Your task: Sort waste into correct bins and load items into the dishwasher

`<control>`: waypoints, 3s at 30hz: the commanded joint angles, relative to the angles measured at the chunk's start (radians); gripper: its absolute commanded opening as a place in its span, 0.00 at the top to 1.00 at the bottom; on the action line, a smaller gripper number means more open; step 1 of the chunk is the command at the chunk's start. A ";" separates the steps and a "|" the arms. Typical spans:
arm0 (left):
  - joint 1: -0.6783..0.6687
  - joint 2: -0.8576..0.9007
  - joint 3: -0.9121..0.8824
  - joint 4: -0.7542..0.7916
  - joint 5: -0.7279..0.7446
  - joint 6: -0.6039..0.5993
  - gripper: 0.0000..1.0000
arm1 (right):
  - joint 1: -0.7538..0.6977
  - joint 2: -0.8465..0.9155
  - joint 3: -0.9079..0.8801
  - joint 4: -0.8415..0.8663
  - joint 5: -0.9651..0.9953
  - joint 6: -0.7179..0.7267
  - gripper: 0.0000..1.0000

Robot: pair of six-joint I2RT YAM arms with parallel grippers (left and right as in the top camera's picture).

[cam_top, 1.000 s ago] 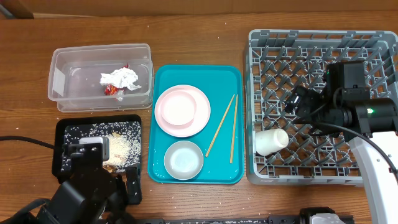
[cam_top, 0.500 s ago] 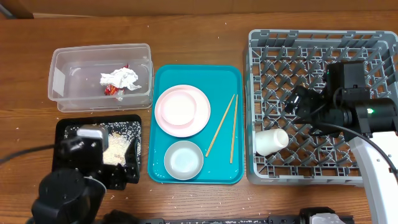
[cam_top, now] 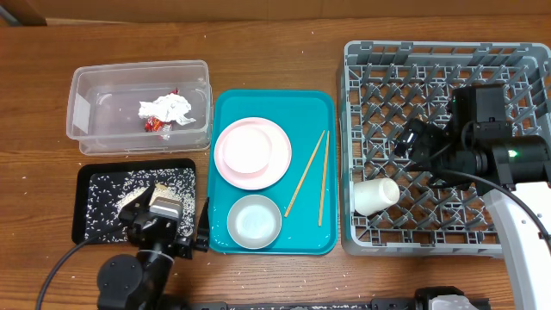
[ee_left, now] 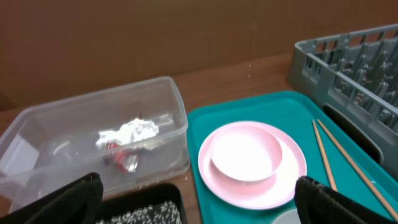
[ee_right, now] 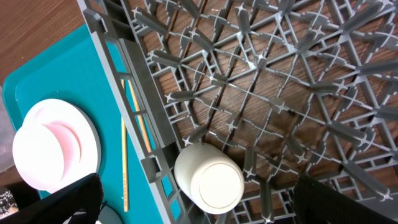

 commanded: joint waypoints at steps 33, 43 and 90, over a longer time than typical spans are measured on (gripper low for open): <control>0.007 -0.137 -0.445 0.459 0.026 0.027 0.00 | -0.008 -0.003 0.019 0.006 0.003 -0.019 0.00; 0.007 -0.137 -0.445 0.459 0.026 0.027 0.00 | 0.069 0.021 0.017 0.224 -0.330 0.047 0.27; 0.007 -0.137 -0.445 0.459 0.026 0.027 0.00 | 0.496 0.433 0.125 0.400 0.111 0.041 0.96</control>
